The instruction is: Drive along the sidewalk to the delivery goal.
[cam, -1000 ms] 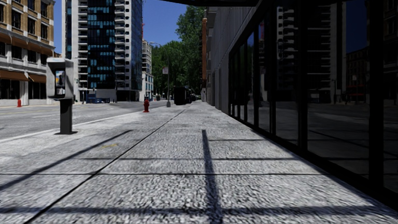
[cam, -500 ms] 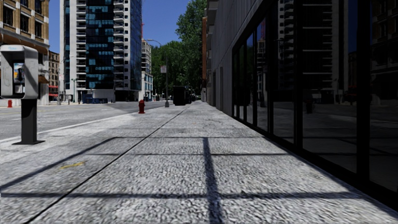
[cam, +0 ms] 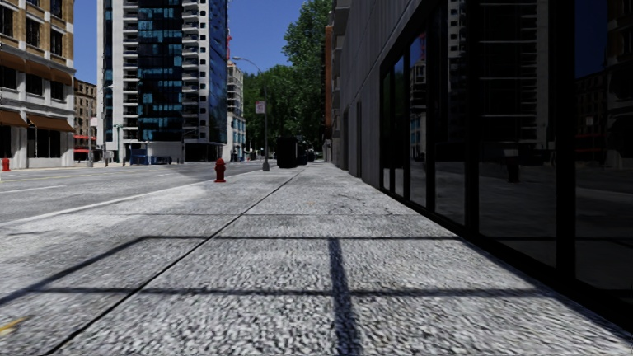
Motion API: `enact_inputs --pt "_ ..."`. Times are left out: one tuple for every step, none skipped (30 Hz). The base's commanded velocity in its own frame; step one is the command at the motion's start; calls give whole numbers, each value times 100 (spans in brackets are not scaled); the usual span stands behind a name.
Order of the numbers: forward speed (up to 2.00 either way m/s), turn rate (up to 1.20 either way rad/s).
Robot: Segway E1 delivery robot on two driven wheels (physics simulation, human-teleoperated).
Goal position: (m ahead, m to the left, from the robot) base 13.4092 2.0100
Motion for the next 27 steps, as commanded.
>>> enact_inputs --pt "200 26" --pt "200 26" --pt "200 26" --pt "200 26" --pt "200 26" --pt "200 26" --pt "200 26" --pt "200 26" --pt "200 26" --pt "200 26" --pt "200 26" --pt "200 26" --pt "200 26" --pt "200 26" --pt "200 26" --pt "200 26" --pt "200 26" --pt "200 26" --pt "200 26" --pt "200 26" --pt "200 26" --pt "200 26" --pt "200 26" --pt "200 26" --pt "200 26" --pt "200 15" --pt "200 5"
